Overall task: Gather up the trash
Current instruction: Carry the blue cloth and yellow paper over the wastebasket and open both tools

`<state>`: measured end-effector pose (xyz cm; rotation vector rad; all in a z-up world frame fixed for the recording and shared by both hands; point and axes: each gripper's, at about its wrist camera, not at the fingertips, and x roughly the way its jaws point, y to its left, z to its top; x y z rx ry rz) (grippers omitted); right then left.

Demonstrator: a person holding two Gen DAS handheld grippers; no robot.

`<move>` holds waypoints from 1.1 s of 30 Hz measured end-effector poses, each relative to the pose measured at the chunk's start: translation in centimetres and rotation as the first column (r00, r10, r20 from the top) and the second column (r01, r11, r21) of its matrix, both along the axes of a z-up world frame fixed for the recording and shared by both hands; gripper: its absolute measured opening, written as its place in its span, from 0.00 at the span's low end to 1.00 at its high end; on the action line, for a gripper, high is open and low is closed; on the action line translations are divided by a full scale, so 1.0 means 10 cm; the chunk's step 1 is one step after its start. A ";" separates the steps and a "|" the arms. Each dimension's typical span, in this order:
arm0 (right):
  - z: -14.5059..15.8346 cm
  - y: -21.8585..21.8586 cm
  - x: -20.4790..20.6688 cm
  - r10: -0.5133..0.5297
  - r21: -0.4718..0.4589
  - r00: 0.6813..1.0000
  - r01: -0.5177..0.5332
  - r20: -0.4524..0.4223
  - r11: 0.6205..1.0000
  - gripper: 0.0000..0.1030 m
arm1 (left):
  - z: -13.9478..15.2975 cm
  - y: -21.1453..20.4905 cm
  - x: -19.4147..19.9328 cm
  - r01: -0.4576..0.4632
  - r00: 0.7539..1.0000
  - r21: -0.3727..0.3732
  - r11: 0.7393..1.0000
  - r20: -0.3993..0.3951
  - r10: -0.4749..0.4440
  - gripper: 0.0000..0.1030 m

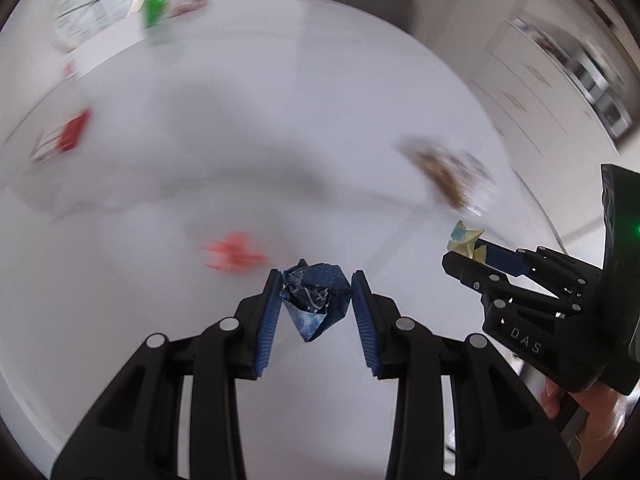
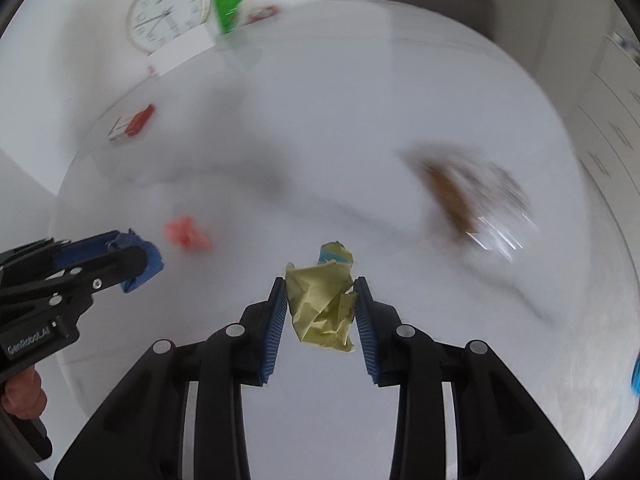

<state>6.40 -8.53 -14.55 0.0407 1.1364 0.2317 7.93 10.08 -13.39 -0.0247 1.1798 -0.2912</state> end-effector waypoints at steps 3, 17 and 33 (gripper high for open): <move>0.03 -0.43 -0.41 -0.097 -0.003 0.995 0.097 -0.010 0.995 0.34 | 0.03 -0.43 -0.23 0.106 0.994 -0.012 0.994 -0.004 -0.106 0.34; -0.34 -2.19 -2.01 -0.492 -0.043 0.869 0.490 -0.062 0.871 0.39 | 0.08 -2.10 -1.31 0.486 0.874 -0.004 0.874 -0.006 -0.486 0.34; -0.47 -3.00 -2.66 -0.615 -0.182 0.787 0.598 -0.055 0.781 0.95 | -0.35 -3.41 -1.91 0.667 0.740 -0.005 0.745 -0.109 -0.663 0.39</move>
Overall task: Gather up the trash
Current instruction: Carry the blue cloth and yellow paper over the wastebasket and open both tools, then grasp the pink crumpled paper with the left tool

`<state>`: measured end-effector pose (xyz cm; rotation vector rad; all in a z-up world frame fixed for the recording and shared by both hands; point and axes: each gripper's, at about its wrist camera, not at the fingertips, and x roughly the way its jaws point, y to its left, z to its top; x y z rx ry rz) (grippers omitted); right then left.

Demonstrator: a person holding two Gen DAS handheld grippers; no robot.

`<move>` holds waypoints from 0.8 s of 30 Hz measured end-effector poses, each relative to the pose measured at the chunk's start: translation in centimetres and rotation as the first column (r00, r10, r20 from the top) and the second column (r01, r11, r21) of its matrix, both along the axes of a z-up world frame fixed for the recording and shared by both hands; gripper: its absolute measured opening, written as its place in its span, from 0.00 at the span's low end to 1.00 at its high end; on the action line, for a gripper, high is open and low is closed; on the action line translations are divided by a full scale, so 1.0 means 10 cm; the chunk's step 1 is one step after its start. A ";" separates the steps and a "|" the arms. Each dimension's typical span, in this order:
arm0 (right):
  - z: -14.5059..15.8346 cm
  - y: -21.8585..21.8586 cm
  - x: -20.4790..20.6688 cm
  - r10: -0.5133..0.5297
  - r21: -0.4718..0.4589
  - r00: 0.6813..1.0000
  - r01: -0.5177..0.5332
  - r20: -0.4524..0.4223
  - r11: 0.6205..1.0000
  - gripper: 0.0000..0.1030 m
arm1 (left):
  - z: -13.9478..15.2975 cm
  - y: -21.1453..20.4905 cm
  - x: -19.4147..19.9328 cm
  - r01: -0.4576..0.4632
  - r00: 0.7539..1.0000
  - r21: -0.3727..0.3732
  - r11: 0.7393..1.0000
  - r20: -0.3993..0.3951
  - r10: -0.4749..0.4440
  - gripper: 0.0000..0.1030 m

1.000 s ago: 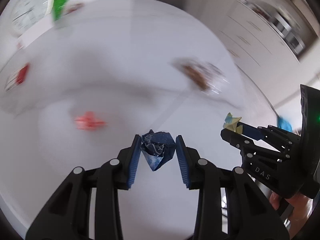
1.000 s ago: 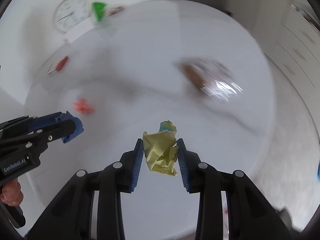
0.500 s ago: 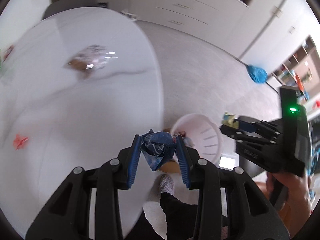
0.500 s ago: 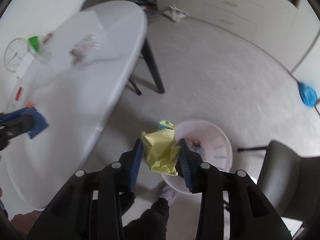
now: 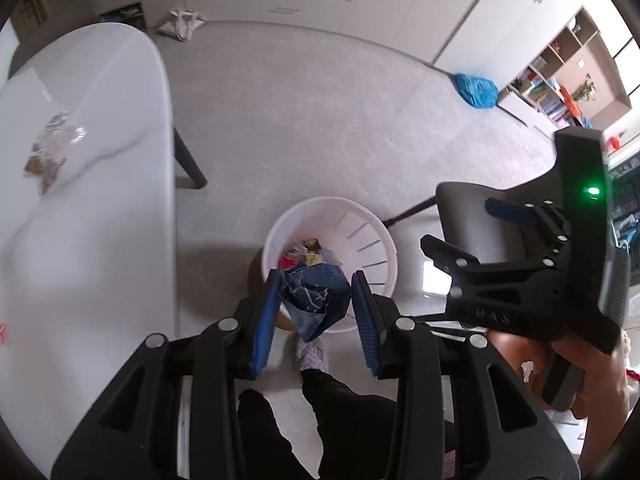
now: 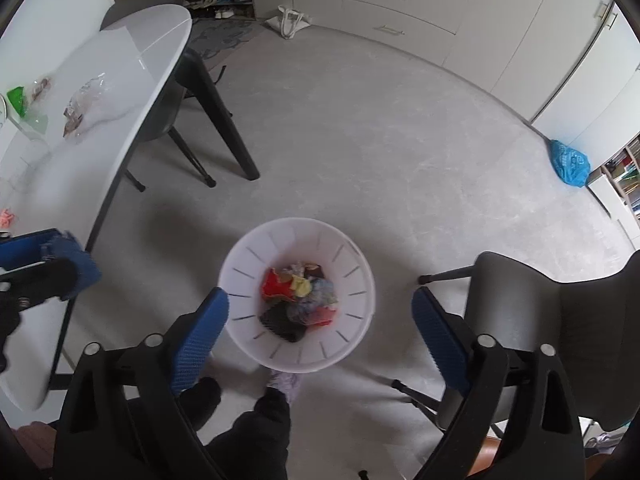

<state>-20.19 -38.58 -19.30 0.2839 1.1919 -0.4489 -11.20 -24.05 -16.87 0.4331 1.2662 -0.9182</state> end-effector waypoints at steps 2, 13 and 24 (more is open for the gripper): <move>0.03 -0.06 -0.07 -0.017 0.015 1.000 0.017 0.016 1.000 0.95 | -0.04 -0.10 -0.03 0.003 1.000 0.009 1.000 -0.007 -0.003 0.63; 0.07 -0.32 -0.34 -0.100 0.060 0.994 0.097 0.039 0.993 0.96 | 0.06 -0.29 -0.22 0.002 1.000 -0.006 1.000 0.020 -0.002 0.91; 0.12 -0.17 -0.23 -0.064 0.063 0.997 0.061 0.046 0.996 0.96 | 0.17 -0.04 -0.13 -0.058 0.998 -0.012 0.998 0.032 0.059 0.91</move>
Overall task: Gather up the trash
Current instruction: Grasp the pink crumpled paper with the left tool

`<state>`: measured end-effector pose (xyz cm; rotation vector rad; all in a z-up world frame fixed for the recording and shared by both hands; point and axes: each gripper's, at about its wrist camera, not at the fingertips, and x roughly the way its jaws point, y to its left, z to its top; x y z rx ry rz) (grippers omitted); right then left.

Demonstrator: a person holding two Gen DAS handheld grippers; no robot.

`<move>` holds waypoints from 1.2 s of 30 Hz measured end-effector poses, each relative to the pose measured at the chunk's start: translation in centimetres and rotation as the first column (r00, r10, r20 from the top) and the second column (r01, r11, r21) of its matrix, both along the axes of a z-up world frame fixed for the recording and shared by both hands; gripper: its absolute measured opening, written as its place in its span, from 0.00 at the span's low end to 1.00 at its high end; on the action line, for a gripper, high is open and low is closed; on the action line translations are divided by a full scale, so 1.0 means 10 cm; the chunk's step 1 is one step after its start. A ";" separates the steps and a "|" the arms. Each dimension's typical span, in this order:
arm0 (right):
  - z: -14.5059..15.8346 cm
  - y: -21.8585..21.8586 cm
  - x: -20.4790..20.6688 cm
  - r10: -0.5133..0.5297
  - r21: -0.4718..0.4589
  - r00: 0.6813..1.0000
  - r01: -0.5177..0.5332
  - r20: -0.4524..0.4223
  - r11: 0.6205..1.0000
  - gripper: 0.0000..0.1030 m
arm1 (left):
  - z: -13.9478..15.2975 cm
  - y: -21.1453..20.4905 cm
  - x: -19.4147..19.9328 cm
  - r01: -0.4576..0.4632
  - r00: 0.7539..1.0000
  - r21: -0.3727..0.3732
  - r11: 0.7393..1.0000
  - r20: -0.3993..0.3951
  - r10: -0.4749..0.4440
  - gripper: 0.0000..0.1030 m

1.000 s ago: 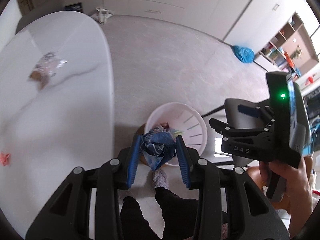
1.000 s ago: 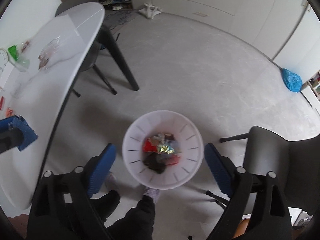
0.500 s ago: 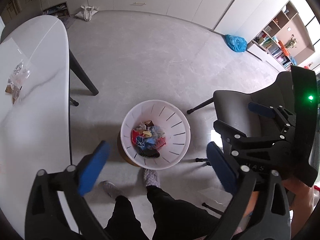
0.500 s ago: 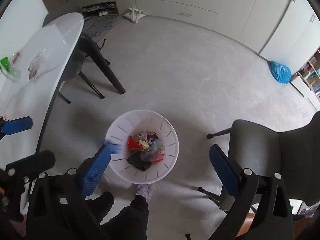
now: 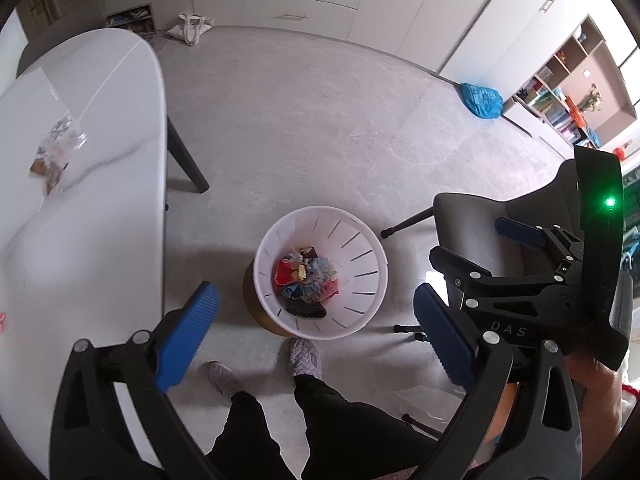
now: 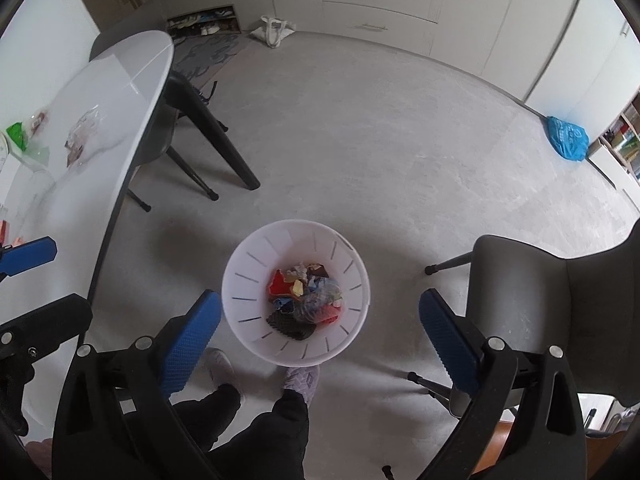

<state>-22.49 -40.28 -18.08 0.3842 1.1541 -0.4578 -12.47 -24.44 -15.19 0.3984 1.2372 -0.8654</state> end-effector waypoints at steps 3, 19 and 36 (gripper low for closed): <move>0.03 0.09 0.10 0.022 0.012 1.000 -0.022 0.011 1.000 0.96 | 0.03 0.16 0.10 -0.042 0.999 0.014 0.999 0.017 0.042 0.91; 0.40 1.21 1.25 0.262 0.063 0.955 -0.272 0.138 0.960 0.98 | 0.15 2.17 1.31 -0.514 0.852 0.044 0.857 0.140 0.504 0.91; 0.50 2.24 2.12 0.426 0.087 0.894 -0.439 0.138 0.894 0.98 | -0.65 3.63 2.58 -0.799 0.600 0.117 0.589 0.119 0.791 0.89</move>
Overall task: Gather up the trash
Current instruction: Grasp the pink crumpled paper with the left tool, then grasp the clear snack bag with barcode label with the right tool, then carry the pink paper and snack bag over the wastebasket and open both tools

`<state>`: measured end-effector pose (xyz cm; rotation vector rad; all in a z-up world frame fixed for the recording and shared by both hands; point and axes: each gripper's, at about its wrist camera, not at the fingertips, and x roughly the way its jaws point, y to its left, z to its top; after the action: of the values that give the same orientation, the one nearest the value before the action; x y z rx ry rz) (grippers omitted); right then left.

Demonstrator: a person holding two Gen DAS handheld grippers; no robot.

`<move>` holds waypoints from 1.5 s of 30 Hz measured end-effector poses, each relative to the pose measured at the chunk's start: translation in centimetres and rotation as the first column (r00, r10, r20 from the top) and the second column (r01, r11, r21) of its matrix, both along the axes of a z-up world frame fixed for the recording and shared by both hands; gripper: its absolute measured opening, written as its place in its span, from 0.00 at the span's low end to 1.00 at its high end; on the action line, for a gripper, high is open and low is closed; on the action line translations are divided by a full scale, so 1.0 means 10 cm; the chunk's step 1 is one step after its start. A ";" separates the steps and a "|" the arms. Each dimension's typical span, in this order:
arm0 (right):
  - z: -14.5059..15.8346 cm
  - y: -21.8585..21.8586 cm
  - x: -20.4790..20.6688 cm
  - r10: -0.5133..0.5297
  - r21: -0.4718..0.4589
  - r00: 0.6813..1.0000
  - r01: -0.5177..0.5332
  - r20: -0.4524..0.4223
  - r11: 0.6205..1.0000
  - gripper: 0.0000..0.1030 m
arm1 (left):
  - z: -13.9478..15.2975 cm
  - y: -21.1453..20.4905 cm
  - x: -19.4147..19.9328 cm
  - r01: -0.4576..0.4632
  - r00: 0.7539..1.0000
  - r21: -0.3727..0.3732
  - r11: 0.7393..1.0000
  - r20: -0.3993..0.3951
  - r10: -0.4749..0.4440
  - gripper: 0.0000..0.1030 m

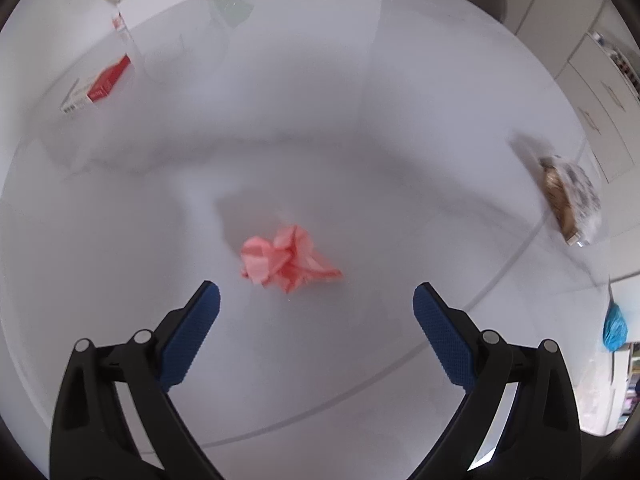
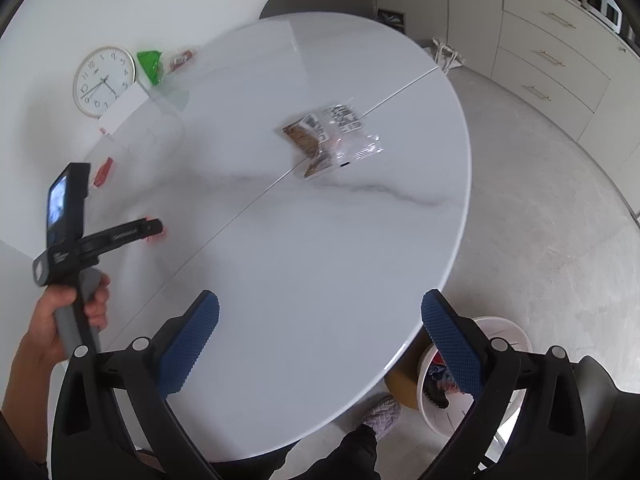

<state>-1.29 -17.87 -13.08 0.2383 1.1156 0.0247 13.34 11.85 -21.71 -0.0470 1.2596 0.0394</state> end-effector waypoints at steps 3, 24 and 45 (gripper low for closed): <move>-0.06 0.03 0.06 0.015 -0.008 1.000 -0.015 -0.026 1.000 0.98 | -0.09 0.04 0.04 -0.019 1.000 -0.009 1.000 -0.003 0.019 0.82; -0.26 -0.09 1.24 0.090 -0.117 0.996 -0.092 -0.027 0.989 0.98 | 0.10 -0.18 -0.09 0.017 0.999 0.013 1.000 0.028 -0.018 0.40; -0.98 0.20 2.01 0.228 -0.206 0.958 -0.261 -0.172 0.943 0.56 | 0.54 -0.36 -0.15 0.149 0.984 0.045 0.988 0.091 -0.152 0.40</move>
<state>18.80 -15.84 -22.86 -0.1069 1.2786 0.1021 11.83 8.23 -16.33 0.0790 1.1643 -0.0687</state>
